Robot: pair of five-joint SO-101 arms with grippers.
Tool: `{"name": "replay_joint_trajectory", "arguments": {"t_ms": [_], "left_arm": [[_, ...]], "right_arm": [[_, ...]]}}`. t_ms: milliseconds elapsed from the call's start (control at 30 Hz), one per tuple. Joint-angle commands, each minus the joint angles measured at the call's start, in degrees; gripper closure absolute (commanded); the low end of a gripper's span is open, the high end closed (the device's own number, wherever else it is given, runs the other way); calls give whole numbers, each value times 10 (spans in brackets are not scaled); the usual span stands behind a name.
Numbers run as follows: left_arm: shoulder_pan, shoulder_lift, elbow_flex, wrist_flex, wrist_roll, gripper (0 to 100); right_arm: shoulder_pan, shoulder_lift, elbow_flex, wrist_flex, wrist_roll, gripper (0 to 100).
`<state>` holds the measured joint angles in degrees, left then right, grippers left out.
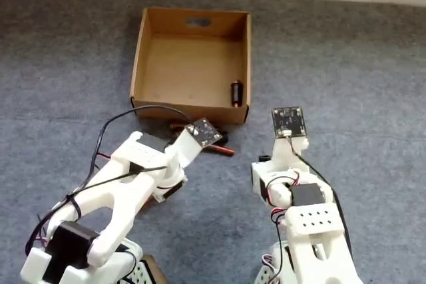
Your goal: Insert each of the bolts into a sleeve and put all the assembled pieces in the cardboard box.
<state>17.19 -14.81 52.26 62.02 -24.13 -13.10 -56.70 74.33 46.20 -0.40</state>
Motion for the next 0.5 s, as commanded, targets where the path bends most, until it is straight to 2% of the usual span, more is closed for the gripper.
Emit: {"name": "replay_joint_trajectory", "arguments": {"t_ms": [0,100,300,467], "left_arm": [[25,-41,-52,73,13,991],[22,-126,-62,98,34,991],[22,-345,-54,95,105,991],[22,-471,-55,69,113,991]], "right_arm": [[-1,-41,-8,-7,-3,993],[-2,-128,-3,5,-2,993],[-5,-321,-2,49,0,993],[-6,-359,-11,42,1,992]]}}
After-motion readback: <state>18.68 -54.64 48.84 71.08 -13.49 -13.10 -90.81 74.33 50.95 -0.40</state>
